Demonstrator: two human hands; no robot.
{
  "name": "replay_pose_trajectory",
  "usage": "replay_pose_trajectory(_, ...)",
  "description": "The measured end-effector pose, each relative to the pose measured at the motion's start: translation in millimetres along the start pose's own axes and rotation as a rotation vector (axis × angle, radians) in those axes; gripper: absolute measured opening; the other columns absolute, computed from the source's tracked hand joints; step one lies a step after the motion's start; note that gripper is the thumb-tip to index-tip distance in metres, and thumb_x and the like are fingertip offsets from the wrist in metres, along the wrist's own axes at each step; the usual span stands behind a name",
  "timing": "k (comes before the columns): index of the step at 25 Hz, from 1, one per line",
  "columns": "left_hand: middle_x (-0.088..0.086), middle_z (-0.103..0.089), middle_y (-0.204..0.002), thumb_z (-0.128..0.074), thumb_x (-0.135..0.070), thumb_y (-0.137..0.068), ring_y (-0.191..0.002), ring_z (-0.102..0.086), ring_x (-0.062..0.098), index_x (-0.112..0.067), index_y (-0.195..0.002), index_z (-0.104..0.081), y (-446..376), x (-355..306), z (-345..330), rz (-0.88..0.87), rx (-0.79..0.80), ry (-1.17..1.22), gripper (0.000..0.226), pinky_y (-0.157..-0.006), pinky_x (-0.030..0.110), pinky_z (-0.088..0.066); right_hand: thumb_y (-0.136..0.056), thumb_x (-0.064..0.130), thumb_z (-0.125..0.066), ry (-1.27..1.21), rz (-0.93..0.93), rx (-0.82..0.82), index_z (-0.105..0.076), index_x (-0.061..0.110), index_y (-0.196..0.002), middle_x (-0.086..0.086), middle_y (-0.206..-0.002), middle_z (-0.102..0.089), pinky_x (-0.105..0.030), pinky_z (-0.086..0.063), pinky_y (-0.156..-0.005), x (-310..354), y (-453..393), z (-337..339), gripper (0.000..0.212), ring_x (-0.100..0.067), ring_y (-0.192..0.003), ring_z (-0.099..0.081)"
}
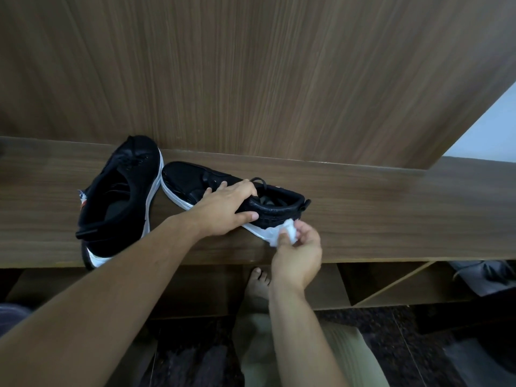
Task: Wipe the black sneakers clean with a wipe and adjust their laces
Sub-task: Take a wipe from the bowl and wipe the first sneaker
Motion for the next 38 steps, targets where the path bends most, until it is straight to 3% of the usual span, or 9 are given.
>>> replay_pose_trajectory(8,-0.004,-0.034,-0.148,-0.053,-0.032,-0.092,-0.145,-0.004,0.029,-0.031,-0.111,-0.041,11.5,7.8,-0.6,-0.049,0.076,0.071,0.022,-0.115,0.050,-0.001,-0.085,0.000,-0.063,0.051,-0.108,0.135,-0.062,0.028,-0.088,0.007,-0.097,-0.065,-0.037,-0.053,-0.090,12.0,-37.2,1.7,0.029,-0.016,-0.099,-0.063)
replay_pose_trajectory(11,-0.015,-0.049,-0.117,-0.060,-0.029,-0.088,-0.135,-0.029,0.025,-0.029,-0.103,-0.046,8.6,9.7,5.8,-0.124,0.162,0.101,0.021,-0.113,0.053,-0.017,-0.085,0.003,-0.064,0.171,-0.149,0.229,-0.056,0.025,-0.079,0.005,-0.086,-0.065,-0.040,-0.055,-0.086,-0.3,-11.5,7.6,0.025,-0.016,-0.088,-0.065)
replay_pose_trajectory(14,-0.006,-0.054,-0.112,-0.072,-0.018,-0.074,-0.117,-0.046,0.018,-0.029,-0.087,-0.058,14.4,15.7,23.5,-0.136,0.200,0.274,0.022,-0.103,0.038,-0.035,-0.085,0.001,-0.064,0.203,-0.229,0.498,-0.054,0.023,-0.079,-0.002,-0.089,-0.063,-0.033,-0.058,-0.079,0.9,10.6,0.3,0.025,-0.017,-0.088,-0.064)
replay_pose_trajectory(17,-0.014,-0.041,-0.141,-0.068,-0.016,-0.064,-0.140,-0.022,0.007,-0.034,-0.090,-0.063,51.2,30.6,40.9,-0.020,-0.026,0.448,0.032,-0.109,0.028,-0.019,-0.085,-0.002,-0.065,0.282,-0.325,0.841,-0.060,0.013,-0.090,-0.006,-0.096,-0.063,-0.016,-0.054,-0.054,9.9,38.3,-8.4,0.017,-0.010,-0.081,-0.063)
replay_pose_trajectory(21,-0.022,-0.031,-0.144,-0.070,-0.029,-0.078,-0.133,-0.024,-0.004,-0.037,-0.115,-0.054,111.9,10.9,32.7,0.090,-0.471,0.484,0.042,-0.104,0.020,-0.020,-0.082,0.000,-0.067,0.450,-0.070,0.725,-0.063,0.017,-0.083,-0.001,-0.087,-0.065,-0.036,-0.058,-0.079,25.6,12.2,3.9,0.018,-0.016,-0.083,-0.065)
replay_pose_trajectory(27,-0.013,-0.025,-0.151,-0.073,-0.044,-0.070,-0.145,0.001,0.013,-0.027,-0.090,-0.061,96.3,-3.6,-4.9,0.145,-0.510,0.435,0.029,-0.113,0.039,-0.018,-0.078,0.009,-0.073,0.189,0.232,0.607,-0.070,0.029,-0.081,0.007,-0.085,-0.069,-0.041,-0.056,-0.082,57.2,13.5,6.4,0.020,-0.014,-0.087,-0.067)
replay_pose_trajectory(30,-0.014,-0.030,-0.147,-0.079,-0.035,-0.067,-0.145,0.001,0.014,-0.028,-0.085,-0.052,99.3,0.2,-12.3,0.114,-0.540,0.426,0.033,-0.108,0.042,-0.029,-0.076,0.005,-0.074,0.237,0.445,0.793,-0.073,0.032,-0.079,0.012,-0.089,-0.070,-0.033,-0.056,-0.078,78.3,31.5,-6.7,0.028,-0.008,-0.087,-0.066)
replay_pose_trajectory(34,-0.020,-0.030,-0.140,-0.078,-0.033,-0.068,-0.144,0.001,0.010,-0.025,-0.083,-0.048,98.9,-1.9,-11.5,0.073,-0.577,0.443,0.034,-0.090,0.017,-0.029,-0.076,-0.002,-0.072,0.454,0.771,0.875,-0.076,0.024,-0.084,0.016,-0.092,-0.061,-0.012,-0.047,-0.070,87.6,55.7,-17.6,0.027,-0.002,-0.088,-0.059)
replay_pose_trajectory(38,-0.022,-0.032,-0.142,-0.059,-0.061,-0.065,-0.143,0.002,0.002,-0.028,-0.082,-0.053,101.2,2.2,-10.9,0.064,-0.549,0.582,0.038,-0.091,0.000,-0.011,-0.079,-0.002,-0.069,0.441,0.664,0.721,-0.073,0.025,-0.081,0.020,-0.089,-0.059,-0.008,-0.046,-0.068,83.8,27.5,-17.9,0.027,-0.002,-0.081,-0.059)
Point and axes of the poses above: each hand's wrist, its own y-axis away from the middle knuckle, its own z-axis out of the back of the hand, x = y × z, the point moved 8 cm from there along -y, towards the middle knuckle
